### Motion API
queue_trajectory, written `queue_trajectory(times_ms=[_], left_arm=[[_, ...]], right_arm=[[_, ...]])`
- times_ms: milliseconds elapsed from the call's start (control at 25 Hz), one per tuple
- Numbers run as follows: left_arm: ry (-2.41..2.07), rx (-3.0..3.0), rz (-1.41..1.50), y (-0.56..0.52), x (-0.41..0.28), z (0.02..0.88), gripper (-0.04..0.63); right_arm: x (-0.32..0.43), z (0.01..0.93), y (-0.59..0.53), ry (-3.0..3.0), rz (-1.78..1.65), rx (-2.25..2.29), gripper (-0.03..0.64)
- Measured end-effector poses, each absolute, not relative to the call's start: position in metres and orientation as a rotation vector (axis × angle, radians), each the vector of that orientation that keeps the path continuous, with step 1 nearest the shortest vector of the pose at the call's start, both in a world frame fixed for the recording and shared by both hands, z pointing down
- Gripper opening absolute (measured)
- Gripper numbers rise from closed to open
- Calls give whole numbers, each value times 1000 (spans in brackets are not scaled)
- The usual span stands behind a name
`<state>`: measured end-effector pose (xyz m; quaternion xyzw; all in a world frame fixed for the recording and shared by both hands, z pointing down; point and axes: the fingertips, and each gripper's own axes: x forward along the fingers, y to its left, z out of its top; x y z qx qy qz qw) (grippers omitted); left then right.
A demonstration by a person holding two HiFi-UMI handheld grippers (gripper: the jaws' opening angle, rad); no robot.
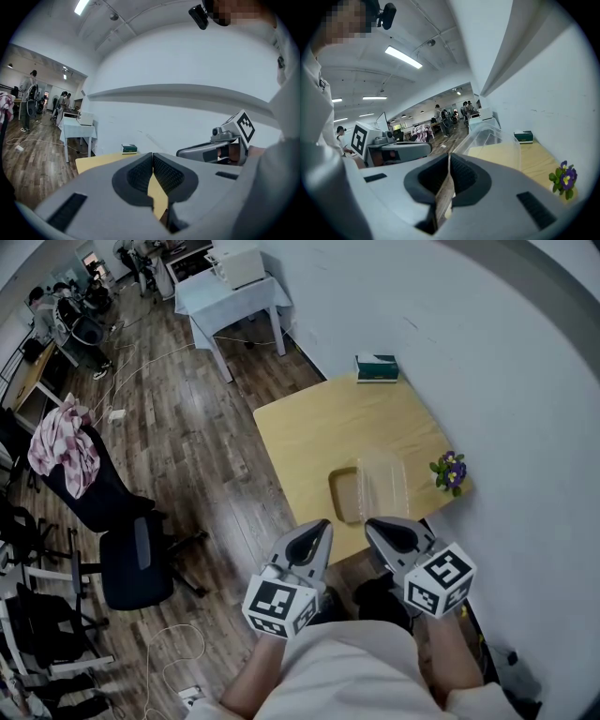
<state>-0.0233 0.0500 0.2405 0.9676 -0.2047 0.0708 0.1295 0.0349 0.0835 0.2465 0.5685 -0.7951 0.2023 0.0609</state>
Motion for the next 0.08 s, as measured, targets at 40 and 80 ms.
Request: queue_trajectory(times_ms=[40, 80], left_arm=[[-592, 2814, 206, 50, -23, 241, 6], [-589, 2816, 206, 50, -23, 240, 6]], right_arm=[[35, 246, 83, -2406, 610, 1720, 20], [34, 246, 83, -2406, 608, 1720, 20]])
